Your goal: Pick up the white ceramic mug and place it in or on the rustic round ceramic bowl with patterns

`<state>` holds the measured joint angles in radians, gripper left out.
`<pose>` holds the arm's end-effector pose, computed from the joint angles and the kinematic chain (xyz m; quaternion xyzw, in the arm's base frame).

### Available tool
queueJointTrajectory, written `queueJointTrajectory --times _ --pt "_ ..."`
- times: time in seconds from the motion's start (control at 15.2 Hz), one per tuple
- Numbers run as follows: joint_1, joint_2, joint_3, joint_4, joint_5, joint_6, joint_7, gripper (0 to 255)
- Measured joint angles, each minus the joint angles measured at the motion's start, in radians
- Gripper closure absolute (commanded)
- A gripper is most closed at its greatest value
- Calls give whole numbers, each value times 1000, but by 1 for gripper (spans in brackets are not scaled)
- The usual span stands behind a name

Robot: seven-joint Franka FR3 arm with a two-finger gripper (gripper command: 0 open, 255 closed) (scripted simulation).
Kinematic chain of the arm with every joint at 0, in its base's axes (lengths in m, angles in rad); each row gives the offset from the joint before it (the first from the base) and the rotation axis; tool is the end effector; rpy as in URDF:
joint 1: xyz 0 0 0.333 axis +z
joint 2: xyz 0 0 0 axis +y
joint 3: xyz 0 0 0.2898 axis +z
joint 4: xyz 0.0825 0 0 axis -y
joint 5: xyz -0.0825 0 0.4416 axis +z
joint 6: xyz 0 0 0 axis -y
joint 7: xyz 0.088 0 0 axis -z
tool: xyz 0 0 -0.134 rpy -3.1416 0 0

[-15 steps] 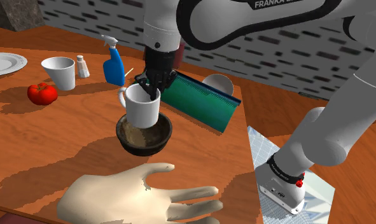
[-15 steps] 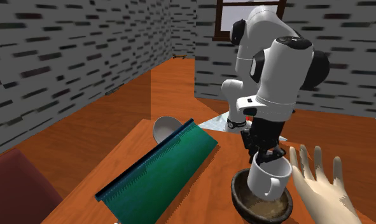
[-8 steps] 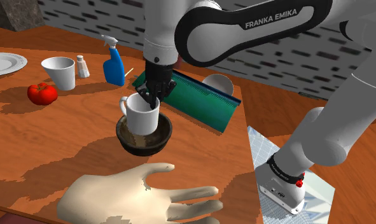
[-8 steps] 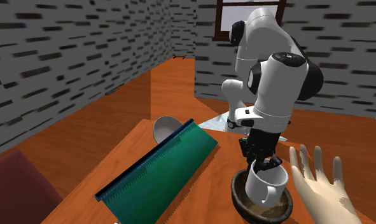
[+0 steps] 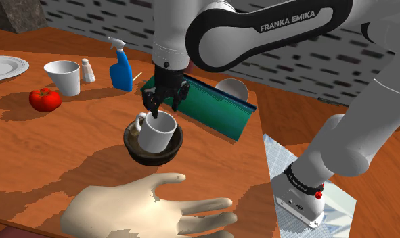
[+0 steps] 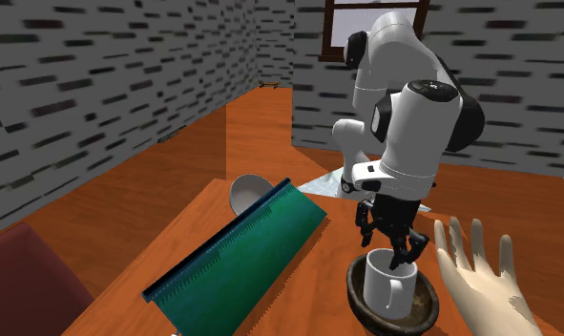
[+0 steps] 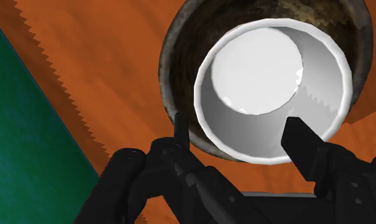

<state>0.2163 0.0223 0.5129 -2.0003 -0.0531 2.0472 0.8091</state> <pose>0.4606 0.4052 0.3723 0.9993 -0.0282 0.0226 0.0036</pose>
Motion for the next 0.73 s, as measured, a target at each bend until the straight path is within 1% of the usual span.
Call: queueJointTrajectory --times 0.26,0.4,0.53,0.73 --pt "0 0 0 0 0 0 0 0" --pt "-2 -18 -2 22 11 -37 -10 0" --pt "-1 -24 0 74 15 -94 -11 0" --pt "-2 -34 -1 89 21 -118 -15 0"
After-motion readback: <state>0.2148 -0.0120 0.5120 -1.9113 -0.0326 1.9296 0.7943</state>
